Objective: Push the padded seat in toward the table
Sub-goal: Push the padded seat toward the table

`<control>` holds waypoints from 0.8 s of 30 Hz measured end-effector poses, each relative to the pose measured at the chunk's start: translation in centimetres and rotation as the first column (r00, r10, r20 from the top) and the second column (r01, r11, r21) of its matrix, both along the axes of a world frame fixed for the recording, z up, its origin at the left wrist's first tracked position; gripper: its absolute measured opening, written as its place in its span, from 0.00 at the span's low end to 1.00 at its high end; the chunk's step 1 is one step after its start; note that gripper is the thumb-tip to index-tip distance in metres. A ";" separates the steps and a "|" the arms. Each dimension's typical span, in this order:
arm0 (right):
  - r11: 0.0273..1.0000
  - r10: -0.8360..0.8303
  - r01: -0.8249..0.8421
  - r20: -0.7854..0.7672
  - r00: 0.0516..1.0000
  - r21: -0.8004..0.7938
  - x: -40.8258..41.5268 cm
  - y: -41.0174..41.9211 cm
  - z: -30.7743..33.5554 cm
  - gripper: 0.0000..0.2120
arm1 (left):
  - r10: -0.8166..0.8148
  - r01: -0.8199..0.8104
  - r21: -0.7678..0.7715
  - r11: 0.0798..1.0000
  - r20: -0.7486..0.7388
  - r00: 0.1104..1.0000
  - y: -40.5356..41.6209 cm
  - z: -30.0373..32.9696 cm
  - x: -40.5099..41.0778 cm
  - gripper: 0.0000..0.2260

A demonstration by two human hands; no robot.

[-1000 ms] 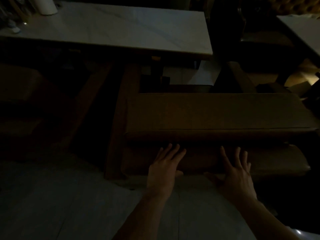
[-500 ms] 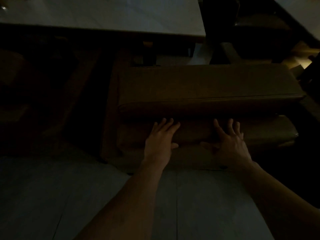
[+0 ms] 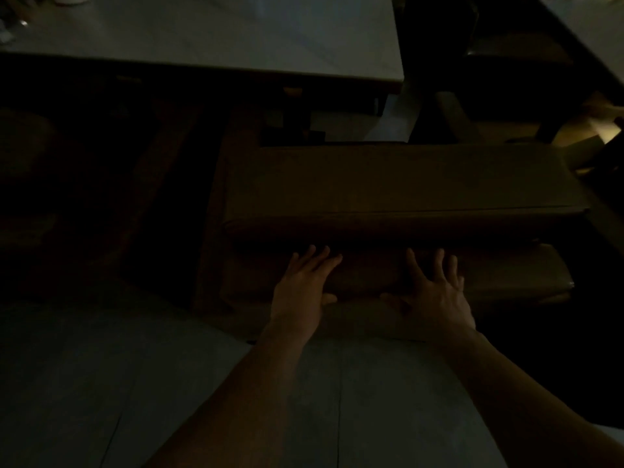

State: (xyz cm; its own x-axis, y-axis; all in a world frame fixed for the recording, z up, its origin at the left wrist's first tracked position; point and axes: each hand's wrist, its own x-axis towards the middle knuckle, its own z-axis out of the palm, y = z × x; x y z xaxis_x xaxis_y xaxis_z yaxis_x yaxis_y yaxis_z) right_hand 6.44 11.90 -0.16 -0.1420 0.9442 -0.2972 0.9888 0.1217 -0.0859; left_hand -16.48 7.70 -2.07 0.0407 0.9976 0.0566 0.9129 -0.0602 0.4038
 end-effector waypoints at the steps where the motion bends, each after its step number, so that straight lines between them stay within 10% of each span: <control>1: 1.000 0.010 -0.009 0.015 1.000 -0.021 0.0 0.0 0.3 0.47 | 0.007 -0.007 -0.002 1.000 0.002 1.000 0.0 0.0 0.0 0.34; 24: 0.981 -0.196 0.193 -0.148 0.969 -0.032 11.4 -8.4 15.9 0.47 | -0.154 0.147 -0.135 0.980 -0.048 0.987 -3.5 12.5 14.3 0.42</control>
State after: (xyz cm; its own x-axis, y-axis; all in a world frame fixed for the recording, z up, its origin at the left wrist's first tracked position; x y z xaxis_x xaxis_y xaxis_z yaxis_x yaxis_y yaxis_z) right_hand 17.87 3.51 15.78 -0.0001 0.9531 -0.3028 0.9691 -0.0747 -0.2353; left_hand -2.21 4.22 10.45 0.1904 0.9784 -0.0802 0.9193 -0.1491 0.3642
